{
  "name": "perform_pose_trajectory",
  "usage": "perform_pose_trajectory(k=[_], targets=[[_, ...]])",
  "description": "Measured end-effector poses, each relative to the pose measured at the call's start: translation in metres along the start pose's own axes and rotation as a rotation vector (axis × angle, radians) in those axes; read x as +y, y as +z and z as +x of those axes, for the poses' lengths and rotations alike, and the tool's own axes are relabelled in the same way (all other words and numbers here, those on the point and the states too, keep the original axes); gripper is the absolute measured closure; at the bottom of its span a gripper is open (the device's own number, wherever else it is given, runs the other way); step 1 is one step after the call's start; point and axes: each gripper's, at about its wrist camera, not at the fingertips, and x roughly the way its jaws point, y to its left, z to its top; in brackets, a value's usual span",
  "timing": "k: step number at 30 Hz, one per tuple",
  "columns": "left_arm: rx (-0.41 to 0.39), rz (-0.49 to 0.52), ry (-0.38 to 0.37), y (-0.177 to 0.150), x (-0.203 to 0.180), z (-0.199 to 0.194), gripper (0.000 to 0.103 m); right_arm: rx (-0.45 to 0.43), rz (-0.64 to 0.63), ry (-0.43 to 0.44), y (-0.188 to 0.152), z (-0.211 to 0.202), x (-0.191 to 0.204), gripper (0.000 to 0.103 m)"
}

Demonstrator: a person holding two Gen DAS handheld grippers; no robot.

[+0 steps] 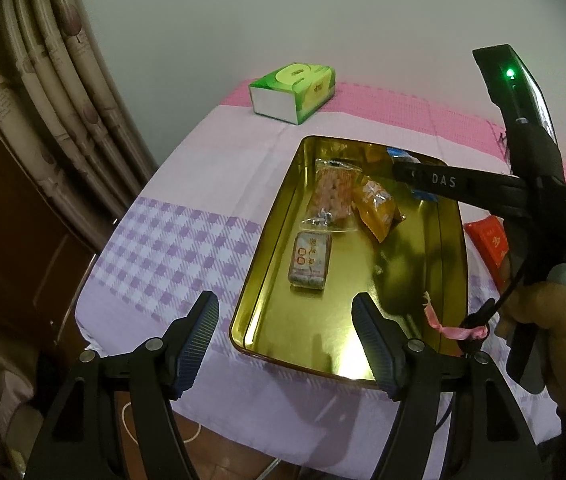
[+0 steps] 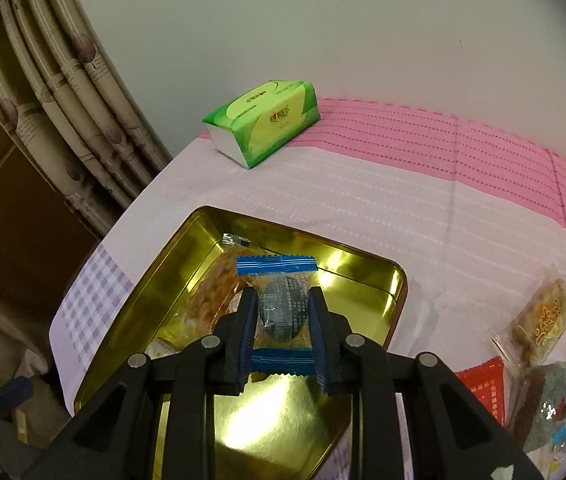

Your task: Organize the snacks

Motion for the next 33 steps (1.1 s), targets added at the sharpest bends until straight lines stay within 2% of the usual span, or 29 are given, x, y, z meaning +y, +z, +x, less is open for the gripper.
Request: perform_pose_trajectory(k=[18, 26, 29, 33], targets=[[0.032, 0.016, 0.003, -0.002, -0.002, 0.005, 0.031, -0.002, 0.028, -0.004, 0.001, 0.006, -0.007, 0.077], [0.037, 0.025, 0.011, -0.002, -0.004, 0.007, 0.031, -0.067, 0.087, 0.039, -0.010, -0.025, -0.021, 0.076], [0.035, 0.028, 0.009, -0.003, -0.004, 0.006, 0.031, -0.117, 0.103, 0.057, -0.032, -0.056, -0.033, 0.067], [0.037, 0.037, 0.013, -0.004, -0.005, 0.005, 0.031, -0.135, 0.055, -0.053, -0.077, -0.097, -0.056, 0.053]])
